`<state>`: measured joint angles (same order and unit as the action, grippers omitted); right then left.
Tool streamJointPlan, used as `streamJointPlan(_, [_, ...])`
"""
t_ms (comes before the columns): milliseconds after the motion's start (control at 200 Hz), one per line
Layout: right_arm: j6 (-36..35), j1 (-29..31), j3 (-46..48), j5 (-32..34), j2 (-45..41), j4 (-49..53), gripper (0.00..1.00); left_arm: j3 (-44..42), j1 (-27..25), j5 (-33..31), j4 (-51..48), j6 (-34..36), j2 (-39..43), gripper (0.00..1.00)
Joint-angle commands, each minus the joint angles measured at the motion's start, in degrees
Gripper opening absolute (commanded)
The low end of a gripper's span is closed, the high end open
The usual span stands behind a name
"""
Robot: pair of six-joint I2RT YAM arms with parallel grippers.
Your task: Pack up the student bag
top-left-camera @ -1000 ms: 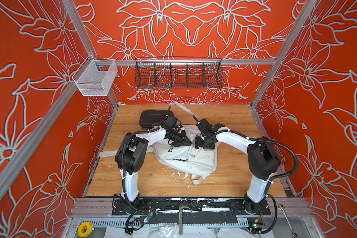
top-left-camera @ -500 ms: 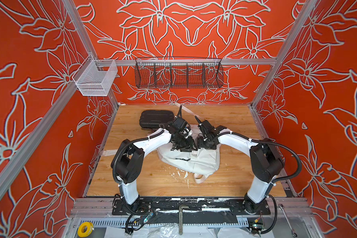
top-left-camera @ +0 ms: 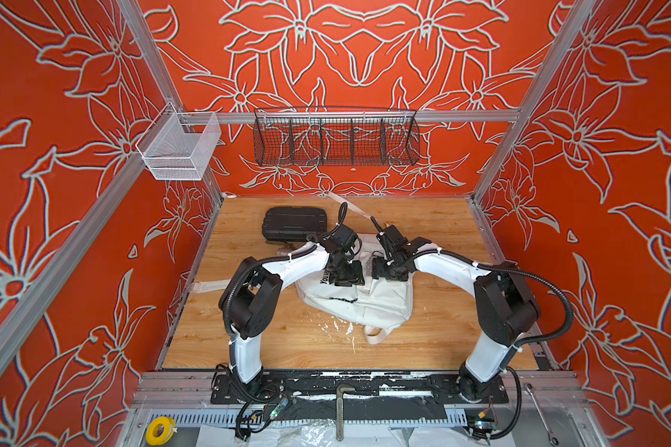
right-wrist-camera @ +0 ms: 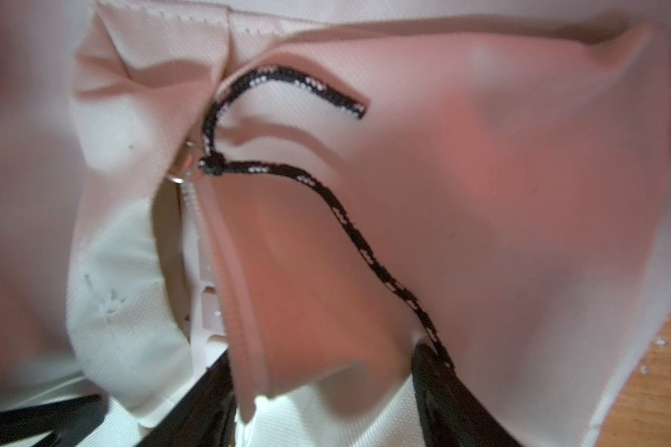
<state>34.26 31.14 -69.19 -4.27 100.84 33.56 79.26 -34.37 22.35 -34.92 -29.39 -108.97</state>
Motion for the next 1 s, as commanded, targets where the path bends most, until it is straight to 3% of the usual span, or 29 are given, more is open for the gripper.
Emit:
streamJointPlan(0, [0.8,0.4,2.3,-4.7,1.0,2.1,0.71,0.6,-0.7,-2.7,-1.1,0.4,-2.2,0.49])
streamJointPlan(230, [0.8,0.6,2.6,-6.1,1.5,1.7,0.70,0.3,-2.1,-2.3,3.3,-1.4,-4.9,0.50])
streamJointPlan(395, [1.1,0.5,3.3,-7.0,1.5,0.9,0.69,-0.3,-2.4,-4.4,4.1,-2.6,-5.8,0.44])
streamJointPlan(641, [1.3,0.5,3.2,-7.4,2.1,0.9,0.69,-4.0,-2.2,-7.4,5.2,-2.8,-5.1,0.07])
streamJointPlan(686, [1.3,0.6,3.1,-7.2,2.5,1.1,0.68,-4.4,-1.9,-6.6,5.7,-2.5,-4.9,0.00])
streamJointPlan(861, [-0.1,0.8,2.7,-4.4,2.2,3.4,0.69,-4.7,-1.2,-0.9,7.9,-1.3,-2.8,0.00])
streamJointPlan(996, [-1.9,0.9,2.0,-2.4,1.9,5.7,0.71,-7.5,0.1,8.0,11.7,-0.2,2.2,0.00])
